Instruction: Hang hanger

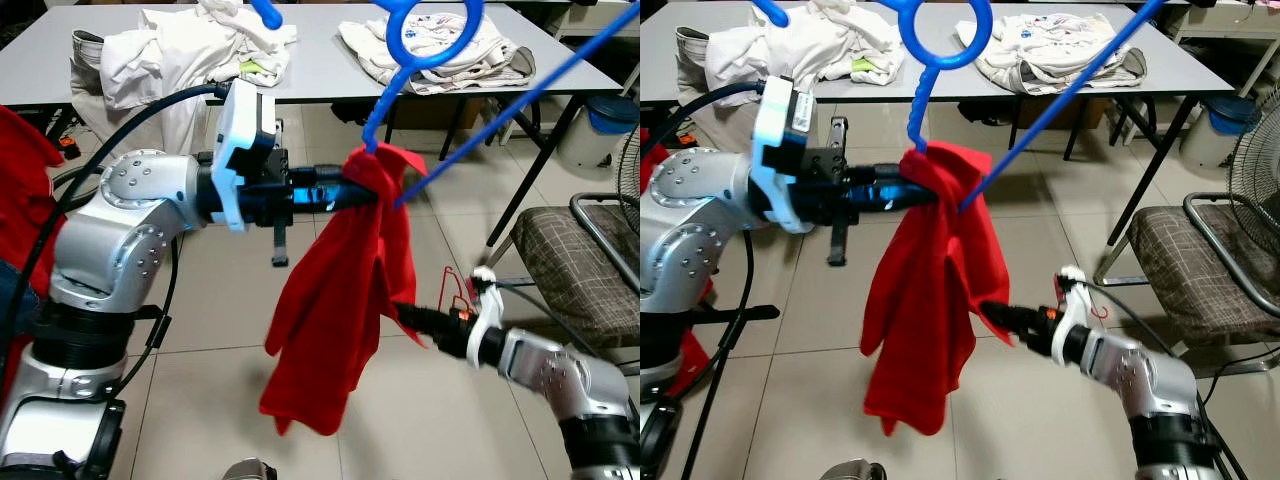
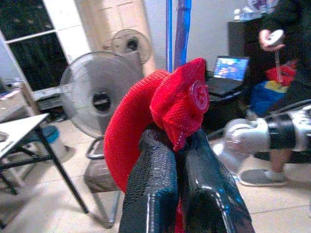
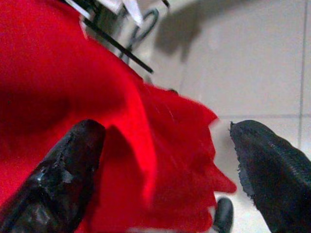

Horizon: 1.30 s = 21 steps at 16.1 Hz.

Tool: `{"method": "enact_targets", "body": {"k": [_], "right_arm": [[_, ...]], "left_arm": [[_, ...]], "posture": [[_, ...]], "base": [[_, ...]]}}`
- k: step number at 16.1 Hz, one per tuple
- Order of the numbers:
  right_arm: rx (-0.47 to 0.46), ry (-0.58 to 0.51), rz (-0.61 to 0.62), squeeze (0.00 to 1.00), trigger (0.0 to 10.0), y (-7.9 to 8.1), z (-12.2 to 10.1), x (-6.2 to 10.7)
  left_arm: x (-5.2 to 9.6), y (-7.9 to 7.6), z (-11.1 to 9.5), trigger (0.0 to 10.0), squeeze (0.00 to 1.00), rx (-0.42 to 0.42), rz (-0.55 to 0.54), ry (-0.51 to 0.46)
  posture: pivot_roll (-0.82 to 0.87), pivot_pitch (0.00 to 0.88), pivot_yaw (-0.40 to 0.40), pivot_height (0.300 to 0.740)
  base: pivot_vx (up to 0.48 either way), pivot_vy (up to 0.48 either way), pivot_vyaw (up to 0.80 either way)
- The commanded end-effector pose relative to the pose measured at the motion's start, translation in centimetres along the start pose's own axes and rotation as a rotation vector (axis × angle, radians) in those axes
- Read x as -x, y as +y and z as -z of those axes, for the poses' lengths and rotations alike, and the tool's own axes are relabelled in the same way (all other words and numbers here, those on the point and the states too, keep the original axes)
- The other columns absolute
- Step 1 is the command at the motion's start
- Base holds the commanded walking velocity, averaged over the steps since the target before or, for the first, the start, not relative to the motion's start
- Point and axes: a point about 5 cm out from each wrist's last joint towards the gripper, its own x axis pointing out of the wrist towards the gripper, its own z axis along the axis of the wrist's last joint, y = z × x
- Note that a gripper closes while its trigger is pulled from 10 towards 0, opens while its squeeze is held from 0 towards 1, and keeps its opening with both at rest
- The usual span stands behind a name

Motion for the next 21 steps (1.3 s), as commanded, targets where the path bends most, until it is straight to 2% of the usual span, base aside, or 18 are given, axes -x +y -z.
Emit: {"method": "enact_targets", "body": {"k": [1, 4, 5, 6, 11, 21], "right_arm": [[-0.001, -0.027, -0.016, 0.0, 10.0, 0.2, -0.5, 0.1], [-0.012, -0.053, -0.077, 0.0, 10.0, 0.7, -0.7, 0.2], [-0.01, -0.045, -0.088, 0.0, 5.6, 0.8, -0.5, 0.1], [-0.014, -0.029, -0.098, 0.0, 0.0, 0.9, -0.1, 0.0], [-0.045, -0.034, -0.134, 0.0, 0.0, 1.1, 0.2, -0.1], [-0.061, -0.049, -0.123, 0.0, 0.0, 0.9, 0.6, 0.2]], "left_arm": [[-0.1, -0.1, -1.2, 0.0, 0.0, -0.047, 0.03, -0.012], [-0.2, 0.0, -1.1, 0.0, 0.0, -0.052, 0.017, -0.005], [-0.2, 0.0, -1.1, 0.0, 0.0, -0.052, 0.013, -0.007], [-0.2, 0.3, -1.3, 0.0, 0.0, -0.059, -0.005, -0.01], [0.1, 1.2, -1.5, 0.0, 0.0, -0.082, -0.062, -0.005], [0.5, 1.7, -1.1, 0.0, 0.0, -0.1, -0.086, 0.028]], "posture": [[0.05, 0.09, -0.016, 0.74], [0.05, 0.086, -0.014, 0.74], [0.06, 0.084, -0.014, 0.74], [0.06, 0.083, -0.012, 0.74], [0.06, 0.075, -0.011, 0.74], [0.06, 0.066, -0.008, 0.74]], "base": [[0.0, 0.0, 0.0], [0.0, 0.0, 0.0], [0.0, 0.0, 0.0], [0.0, 0.0, 0.0], [0.0, 0.0, 0.0], [0.0, 0.0, 0.0]]}}
